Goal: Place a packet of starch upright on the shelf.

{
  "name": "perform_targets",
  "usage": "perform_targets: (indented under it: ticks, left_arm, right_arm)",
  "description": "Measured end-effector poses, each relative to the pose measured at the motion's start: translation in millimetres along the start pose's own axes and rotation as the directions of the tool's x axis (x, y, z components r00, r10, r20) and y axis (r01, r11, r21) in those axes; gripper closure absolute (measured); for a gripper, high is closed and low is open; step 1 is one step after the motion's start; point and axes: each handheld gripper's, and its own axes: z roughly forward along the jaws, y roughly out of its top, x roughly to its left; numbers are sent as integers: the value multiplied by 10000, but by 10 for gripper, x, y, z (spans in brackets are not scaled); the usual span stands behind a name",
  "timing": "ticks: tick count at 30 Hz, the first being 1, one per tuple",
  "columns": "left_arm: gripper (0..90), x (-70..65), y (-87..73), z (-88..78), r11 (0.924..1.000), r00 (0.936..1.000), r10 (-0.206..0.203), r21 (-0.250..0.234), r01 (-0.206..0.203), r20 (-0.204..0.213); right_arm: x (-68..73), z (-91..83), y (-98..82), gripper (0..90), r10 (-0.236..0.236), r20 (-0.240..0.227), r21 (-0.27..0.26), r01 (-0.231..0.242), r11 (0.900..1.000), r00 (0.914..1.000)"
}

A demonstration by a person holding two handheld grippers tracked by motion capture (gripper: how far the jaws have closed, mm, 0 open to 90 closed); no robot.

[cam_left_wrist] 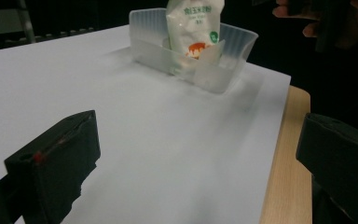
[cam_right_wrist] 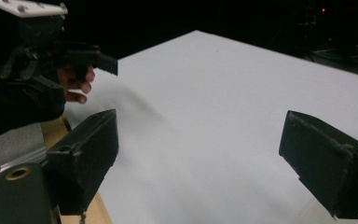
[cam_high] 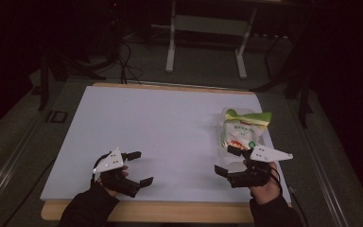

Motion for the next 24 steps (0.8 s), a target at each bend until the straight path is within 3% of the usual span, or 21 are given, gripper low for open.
perform_targets:
  ticks: [13, 16, 20, 24]
  left_arm:
    - [2, -20, -25, 11, 9998, 9999, 129, 129, -130, 111]
    - [2, -13, -32, 8, 9999, 9999, 115, 128, -116, 67]
    - [2, -15, -33, 2, 9998, 9998, 183, 98, -183, 18]
    - [2, -11, -39, 4, 9997, 9998, 196, 143, -197, 37]
  right_arm:
    - [107, 59, -258, 135, -233, -95, 581, 238, 9980, 9997]
    - [126, 45, -291, 135, -559, 8, 547, 558, 9969, 9984]
    - [132, 6, -317, 134, -574, 26, 356, 573, 9977, 9983]
    - [135, -15, -367, 133, -711, 109, 502, 704, 9963, 9974]
